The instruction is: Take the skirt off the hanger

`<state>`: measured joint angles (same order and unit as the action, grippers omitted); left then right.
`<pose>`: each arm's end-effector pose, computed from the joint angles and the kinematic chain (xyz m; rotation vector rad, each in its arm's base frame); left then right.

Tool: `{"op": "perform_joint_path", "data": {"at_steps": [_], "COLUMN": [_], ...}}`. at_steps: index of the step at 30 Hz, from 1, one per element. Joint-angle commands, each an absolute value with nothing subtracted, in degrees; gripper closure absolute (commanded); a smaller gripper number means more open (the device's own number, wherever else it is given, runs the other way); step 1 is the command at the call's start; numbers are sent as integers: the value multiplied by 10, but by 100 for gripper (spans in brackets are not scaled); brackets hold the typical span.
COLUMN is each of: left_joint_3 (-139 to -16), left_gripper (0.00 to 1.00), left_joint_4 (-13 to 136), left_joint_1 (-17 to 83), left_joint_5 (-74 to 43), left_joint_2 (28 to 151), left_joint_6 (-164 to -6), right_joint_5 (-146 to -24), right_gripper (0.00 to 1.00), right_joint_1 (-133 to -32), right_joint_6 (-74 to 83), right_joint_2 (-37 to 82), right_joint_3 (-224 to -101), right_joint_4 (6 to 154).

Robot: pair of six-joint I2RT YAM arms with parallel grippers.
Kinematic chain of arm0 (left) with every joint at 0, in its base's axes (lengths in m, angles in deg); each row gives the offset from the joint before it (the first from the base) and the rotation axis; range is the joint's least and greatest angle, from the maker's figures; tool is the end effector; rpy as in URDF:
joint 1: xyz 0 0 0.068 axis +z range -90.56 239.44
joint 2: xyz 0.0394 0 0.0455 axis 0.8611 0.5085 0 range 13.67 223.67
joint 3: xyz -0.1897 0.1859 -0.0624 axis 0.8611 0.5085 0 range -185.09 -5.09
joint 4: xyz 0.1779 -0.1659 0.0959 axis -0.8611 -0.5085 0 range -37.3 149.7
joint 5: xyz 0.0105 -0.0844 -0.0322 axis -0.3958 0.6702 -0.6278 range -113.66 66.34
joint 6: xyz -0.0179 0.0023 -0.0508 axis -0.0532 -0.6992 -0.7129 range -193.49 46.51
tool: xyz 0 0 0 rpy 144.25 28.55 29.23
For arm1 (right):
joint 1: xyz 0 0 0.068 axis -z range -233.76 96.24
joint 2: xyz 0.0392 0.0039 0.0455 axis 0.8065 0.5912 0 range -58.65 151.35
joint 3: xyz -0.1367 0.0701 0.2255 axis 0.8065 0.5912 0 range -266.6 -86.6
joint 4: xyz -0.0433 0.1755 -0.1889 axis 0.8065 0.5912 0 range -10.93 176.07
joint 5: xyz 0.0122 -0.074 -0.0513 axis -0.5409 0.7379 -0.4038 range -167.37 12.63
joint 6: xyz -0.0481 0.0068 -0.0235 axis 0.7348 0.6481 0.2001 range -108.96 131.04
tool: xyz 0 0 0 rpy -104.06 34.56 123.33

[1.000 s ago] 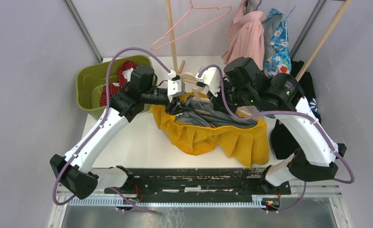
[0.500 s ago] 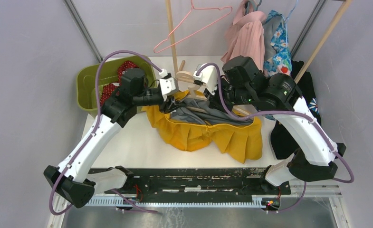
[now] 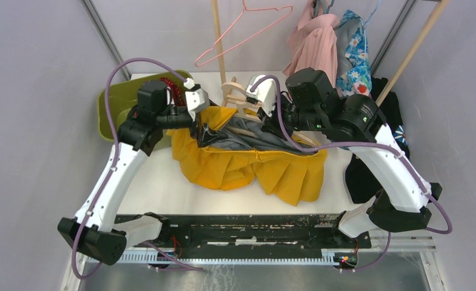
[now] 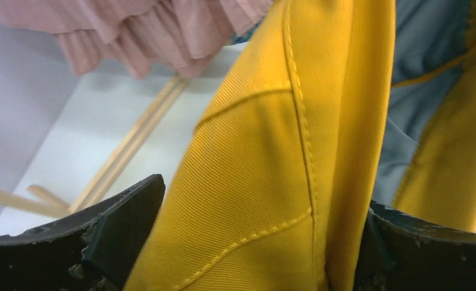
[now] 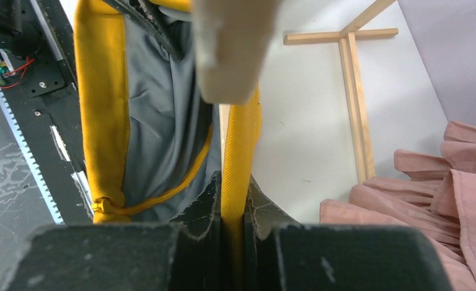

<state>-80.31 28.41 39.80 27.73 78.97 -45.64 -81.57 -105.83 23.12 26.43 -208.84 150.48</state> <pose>0.2076 -0.1035 0.4196 1.2483 1.3898 -0.7650 0.1497 0.1964 0.5107 -1.2079 1.8466 0.4751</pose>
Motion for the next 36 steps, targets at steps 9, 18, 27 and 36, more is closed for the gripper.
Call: {"op": "perform_joint_path", "data": {"at_steps": [9,18,27,36], "left_joint_3": [-784,-768,-798,-790], "left_gripper": [1,47,97,97], "left_joint_4": [358,394,461,457], "left_joint_1": [397,376,376,364], "left_joint_5": [395,427,441,347], "left_joint_2": [840,834,875,856], "left_joint_6": [-598,-622,-714,-722], "right_joint_5": [-790,-798,-805,-770], "right_gripper": [99,99,99,99], "right_joint_1": [-1051,-1051,-1051,-1050], "right_joint_6": [234,234,228,231], "right_joint_2": [235,245,247,243], "right_joint_3": [-2142,-2145,-2136,-2109], "right_joint_4": [1388,1385,1380,1359]}}
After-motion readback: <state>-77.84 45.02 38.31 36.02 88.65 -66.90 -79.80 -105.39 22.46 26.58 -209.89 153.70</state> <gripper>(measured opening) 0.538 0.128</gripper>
